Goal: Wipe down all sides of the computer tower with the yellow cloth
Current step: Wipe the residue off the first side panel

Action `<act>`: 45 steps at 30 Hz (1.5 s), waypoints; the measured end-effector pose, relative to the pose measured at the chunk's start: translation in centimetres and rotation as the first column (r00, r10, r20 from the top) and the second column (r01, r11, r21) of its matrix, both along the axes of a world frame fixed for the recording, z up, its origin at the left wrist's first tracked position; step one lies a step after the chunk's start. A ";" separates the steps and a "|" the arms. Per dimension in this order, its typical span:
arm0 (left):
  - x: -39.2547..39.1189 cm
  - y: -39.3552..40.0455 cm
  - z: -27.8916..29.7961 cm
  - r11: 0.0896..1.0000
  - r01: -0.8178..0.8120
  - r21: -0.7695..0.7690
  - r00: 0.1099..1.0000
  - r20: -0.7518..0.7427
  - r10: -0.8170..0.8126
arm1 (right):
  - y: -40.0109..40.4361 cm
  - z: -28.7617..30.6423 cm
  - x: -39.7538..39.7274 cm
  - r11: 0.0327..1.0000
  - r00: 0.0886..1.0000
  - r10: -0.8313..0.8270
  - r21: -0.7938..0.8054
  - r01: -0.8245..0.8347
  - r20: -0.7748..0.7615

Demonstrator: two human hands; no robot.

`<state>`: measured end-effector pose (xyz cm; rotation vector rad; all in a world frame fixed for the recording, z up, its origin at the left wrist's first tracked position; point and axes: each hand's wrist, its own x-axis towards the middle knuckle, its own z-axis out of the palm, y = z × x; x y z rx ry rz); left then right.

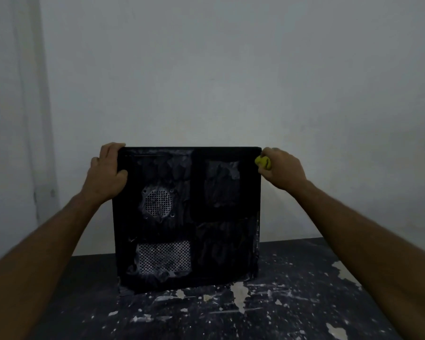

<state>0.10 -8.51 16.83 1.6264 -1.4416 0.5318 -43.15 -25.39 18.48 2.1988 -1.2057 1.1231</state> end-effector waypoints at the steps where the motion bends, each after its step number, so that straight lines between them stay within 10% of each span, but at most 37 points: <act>1: 0.0 0.0 0.0 1.000 0.000 0.000 1.000 -0.003 0.000 | -0.1 0.1 0.1 1.000 0.999 0.001 0.002 -0.001 -0.034; 12: 0.2 -0.2 -0.1 1.000 0.001 -0.001 1.000 -0.008 -0.001 | -0.3 0.1 0.2 0.999 0.979 -0.038 -0.014 0.042 0.199; 16: 0.3 -0.2 -0.2 1.000 0.006 -0.012 1.000 -0.003 -0.006 | 0.4 -1.1 0.9 0.996 0.997 0.064 0.065 -0.061 -0.043; 20: 0.0 -0.2 -0.1 1.000 0.010 -0.016 1.000 -0.008 -0.010 | 0.8 -2.4 1.7 0.997 0.994 0.061 0.043 -0.065 0.091; 31: -0.1 -0.1 -0.1 1.000 0.000 -0.006 1.000 -0.022 0.000 | 1.2 -6.6 2.6 0.990 0.981 0.109 0.109 -0.092 -0.162; 35: -0.1 -0.1 -0.1 1.000 -0.006 -0.010 1.000 -0.022 0.006 | 1.4 -5.6 3.3 0.990 0.990 0.134 0.046 -0.136 0.040; 45: 0.0 -0.1 0.0 1.000 0.005 0.000 1.000 -0.024 -0.005 | 2.1 -3.6 5.0 0.991 0.994 0.106 0.082 -0.103 -0.036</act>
